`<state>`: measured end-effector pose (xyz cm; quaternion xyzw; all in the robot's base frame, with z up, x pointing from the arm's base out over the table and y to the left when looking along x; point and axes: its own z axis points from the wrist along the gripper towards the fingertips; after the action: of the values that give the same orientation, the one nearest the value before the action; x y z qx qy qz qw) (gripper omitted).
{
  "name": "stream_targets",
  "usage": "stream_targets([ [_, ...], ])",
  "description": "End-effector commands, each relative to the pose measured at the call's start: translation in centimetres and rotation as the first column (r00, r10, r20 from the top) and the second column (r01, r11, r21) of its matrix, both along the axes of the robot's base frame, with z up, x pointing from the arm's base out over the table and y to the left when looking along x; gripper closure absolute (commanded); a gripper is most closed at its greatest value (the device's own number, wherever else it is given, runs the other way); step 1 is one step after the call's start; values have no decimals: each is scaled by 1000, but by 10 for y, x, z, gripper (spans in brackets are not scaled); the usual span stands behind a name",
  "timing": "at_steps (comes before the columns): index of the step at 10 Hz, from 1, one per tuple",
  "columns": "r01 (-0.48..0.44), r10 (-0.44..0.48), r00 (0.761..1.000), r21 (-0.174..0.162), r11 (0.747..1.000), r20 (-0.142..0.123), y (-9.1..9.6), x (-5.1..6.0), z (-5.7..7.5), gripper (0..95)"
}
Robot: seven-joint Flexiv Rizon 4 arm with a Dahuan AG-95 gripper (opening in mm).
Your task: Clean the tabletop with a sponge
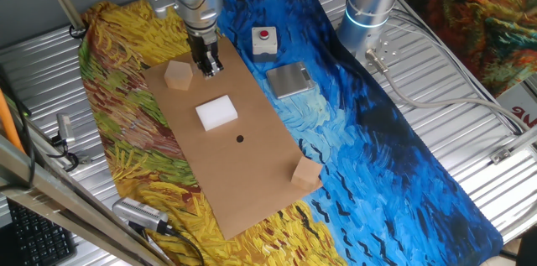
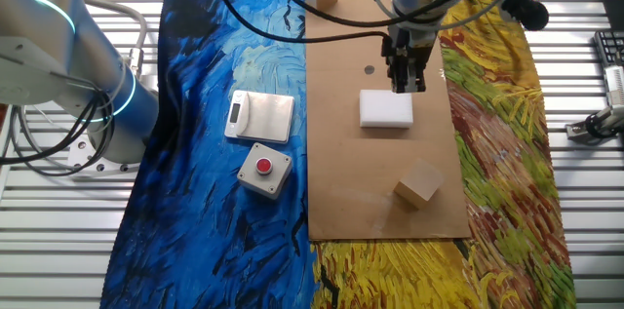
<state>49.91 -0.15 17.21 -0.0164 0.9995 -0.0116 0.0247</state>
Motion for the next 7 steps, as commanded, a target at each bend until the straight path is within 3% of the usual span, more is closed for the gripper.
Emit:
stream_targets([
  [1,16,-16,1000,9,1000,9,-2,-1,2,950],
  [2,48,-48,999,21,999,8,-4,-1,3,950],
  [7,57,-57,998,17,998,14,-4,0,5,950],
])
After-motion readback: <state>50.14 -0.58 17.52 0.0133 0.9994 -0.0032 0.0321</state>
